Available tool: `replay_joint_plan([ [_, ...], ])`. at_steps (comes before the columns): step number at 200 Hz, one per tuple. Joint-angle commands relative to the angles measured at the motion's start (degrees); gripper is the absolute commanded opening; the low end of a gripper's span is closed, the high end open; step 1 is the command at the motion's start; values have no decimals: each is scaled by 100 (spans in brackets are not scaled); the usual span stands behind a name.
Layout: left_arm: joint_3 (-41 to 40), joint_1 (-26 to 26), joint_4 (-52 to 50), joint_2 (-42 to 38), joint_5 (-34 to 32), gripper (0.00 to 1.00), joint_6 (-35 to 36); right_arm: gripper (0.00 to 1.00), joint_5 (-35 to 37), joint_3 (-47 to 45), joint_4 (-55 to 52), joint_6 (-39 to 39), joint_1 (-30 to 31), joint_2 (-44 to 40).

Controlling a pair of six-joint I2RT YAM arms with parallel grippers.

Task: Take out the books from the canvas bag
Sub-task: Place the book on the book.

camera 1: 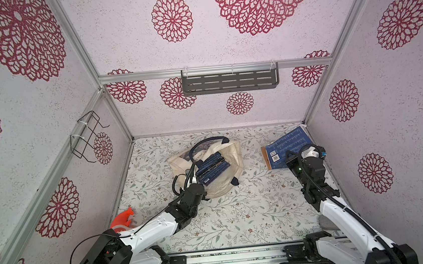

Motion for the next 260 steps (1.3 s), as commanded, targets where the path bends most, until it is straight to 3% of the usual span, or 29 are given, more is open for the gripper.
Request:
replay_joint_plan([
  [1, 142, -50, 5, -28, -70, 0, 100, 0, -638, -12, 980, 330, -339, 364],
  [105, 141, -88, -8, -45, -96, 0, 119, 0, -684, -448, 2726, 829, -984, 2420],
  [229, 171, -142, -8, 8, -145, 0, 155, 0, -612, -61, 2901, 1199, -1047, 3655],
  [260, 177, -166, -8, 8, -151, 0, 162, 18, -591, 177, 2568, 997, -1056, 3689],
])
